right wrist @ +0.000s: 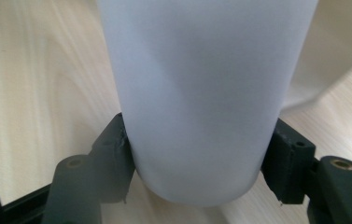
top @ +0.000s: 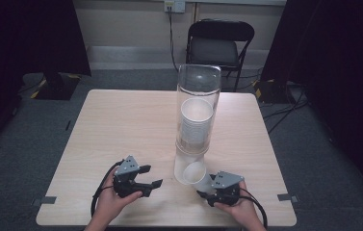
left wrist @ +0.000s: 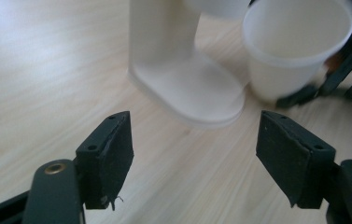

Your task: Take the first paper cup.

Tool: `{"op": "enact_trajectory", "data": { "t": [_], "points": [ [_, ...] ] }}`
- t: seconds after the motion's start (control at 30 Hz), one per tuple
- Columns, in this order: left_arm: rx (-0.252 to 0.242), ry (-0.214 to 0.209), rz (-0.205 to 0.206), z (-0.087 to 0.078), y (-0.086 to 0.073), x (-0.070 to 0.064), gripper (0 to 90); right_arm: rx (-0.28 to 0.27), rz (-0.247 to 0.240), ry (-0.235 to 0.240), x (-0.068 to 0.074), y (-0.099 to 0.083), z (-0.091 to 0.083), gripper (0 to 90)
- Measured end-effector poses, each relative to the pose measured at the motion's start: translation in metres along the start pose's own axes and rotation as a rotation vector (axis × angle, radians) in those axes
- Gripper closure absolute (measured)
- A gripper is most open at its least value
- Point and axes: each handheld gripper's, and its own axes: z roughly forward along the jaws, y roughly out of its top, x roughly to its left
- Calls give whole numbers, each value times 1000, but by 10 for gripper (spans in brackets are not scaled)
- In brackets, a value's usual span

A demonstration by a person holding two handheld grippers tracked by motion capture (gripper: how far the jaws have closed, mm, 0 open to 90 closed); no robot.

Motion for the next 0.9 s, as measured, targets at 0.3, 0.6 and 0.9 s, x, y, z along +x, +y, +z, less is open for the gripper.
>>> {"op": "enact_trajectory", "data": {
  "t": [0.3, 0.6, 0.9],
  "points": [
    [-54, -130, -107, 1, 33, -11, 395, -30, -79, 58, 16, 21, 15, 348],
    [108, -126, -158, 21, 36, -12, 764, -78, -138, 89, 29, 38, 29, 344],
    [186, -9, -257, 12, 39, 3, 871, -98, -68, 41, 28, 38, 33, 218]
  ]
}}
